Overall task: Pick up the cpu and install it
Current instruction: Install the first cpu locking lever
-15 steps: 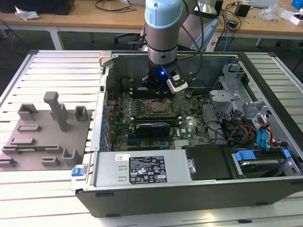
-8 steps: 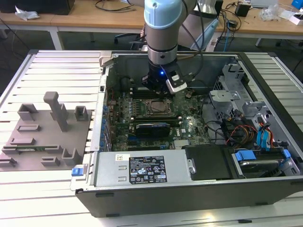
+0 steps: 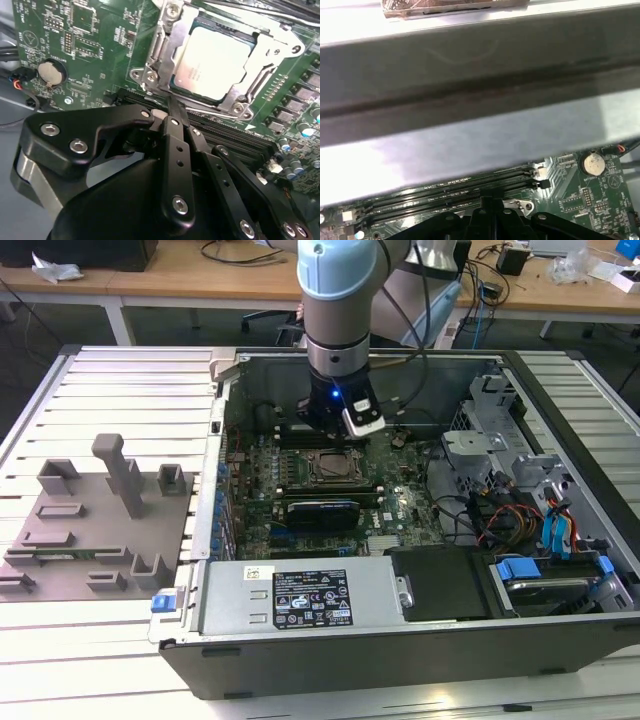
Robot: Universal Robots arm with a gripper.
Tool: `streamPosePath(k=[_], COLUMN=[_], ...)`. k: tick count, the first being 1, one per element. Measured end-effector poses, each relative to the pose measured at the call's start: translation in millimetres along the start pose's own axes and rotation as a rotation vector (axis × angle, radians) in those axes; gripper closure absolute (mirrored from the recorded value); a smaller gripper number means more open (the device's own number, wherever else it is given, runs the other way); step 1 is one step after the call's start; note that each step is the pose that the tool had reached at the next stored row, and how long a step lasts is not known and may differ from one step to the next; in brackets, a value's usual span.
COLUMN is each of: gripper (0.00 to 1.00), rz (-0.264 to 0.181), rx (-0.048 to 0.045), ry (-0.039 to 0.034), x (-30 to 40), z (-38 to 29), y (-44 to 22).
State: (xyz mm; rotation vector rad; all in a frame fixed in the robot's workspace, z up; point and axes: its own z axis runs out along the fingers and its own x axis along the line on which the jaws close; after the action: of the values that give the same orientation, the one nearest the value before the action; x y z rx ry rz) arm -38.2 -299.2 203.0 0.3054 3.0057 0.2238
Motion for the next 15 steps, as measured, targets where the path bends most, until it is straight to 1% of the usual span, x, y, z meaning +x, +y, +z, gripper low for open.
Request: streamPosePath(k=[5, 8, 10, 11, 12, 15], gripper=[0.89, 0.89, 0.89, 0.89, 0.89, 0.89], rz=[0.011, 0.019, 0.025, 0.034, 0.043, 0.062], rx=[0.0010, 0.0017, 0.0033, 0.0078, 0.0147, 0.0231], ry=[-0.0018, -0.0030, -0.0043, -0.0065, -0.0094, -0.0138], x=[4.2, 5.3, 5.4, 5.4, 5.5, 5.5], z=[-0.1, 0.2, 0.3, 0.4, 0.6, 1.1], y=[1.8, 4.3, 4.6, 4.5, 4.5, 4.4])
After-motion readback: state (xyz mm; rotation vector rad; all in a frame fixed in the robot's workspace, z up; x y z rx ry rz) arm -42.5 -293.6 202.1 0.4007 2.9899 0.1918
